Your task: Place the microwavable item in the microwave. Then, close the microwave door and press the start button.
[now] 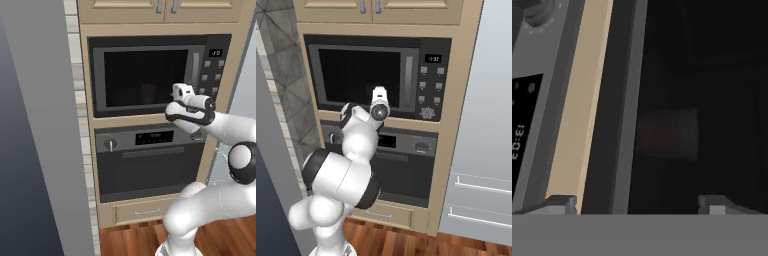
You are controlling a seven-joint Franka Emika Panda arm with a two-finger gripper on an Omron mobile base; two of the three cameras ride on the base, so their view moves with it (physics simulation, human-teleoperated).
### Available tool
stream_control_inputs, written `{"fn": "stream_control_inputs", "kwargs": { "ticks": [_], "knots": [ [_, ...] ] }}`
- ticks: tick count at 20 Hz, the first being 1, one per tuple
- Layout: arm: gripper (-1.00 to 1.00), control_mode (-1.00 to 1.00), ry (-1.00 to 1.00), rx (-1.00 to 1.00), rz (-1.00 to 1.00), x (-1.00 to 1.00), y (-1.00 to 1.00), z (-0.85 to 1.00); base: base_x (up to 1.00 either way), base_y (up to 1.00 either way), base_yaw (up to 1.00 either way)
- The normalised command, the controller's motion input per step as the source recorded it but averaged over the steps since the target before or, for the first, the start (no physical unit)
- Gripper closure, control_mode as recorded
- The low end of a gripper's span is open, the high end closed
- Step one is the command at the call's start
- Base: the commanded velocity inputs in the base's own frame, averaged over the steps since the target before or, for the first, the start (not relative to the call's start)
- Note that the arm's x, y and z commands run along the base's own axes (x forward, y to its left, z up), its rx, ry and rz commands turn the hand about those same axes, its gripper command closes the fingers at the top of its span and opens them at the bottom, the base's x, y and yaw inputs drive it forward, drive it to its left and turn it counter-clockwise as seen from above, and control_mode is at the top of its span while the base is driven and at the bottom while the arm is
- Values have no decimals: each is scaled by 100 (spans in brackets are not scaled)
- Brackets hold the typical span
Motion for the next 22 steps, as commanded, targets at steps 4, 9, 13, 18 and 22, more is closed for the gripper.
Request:
{"fn": "stream_control_inputs", "kwargs": {
  "ticks": [4,9,13,18,22],
  "knots": [
    [-100,-100,-4,3,7,-100,-67,24,0,0,0],
    [-100,-100,0,7,2,-81,-95,26,0,0,0],
    [-100,-100,0,7,3,-22,-81,29,0,0,0],
    [-100,-100,0,9,9,11,-39,2,0,0,0],
    [-100,-100,0,8,10,20,-35,0,0,0,0]
  ]
}}
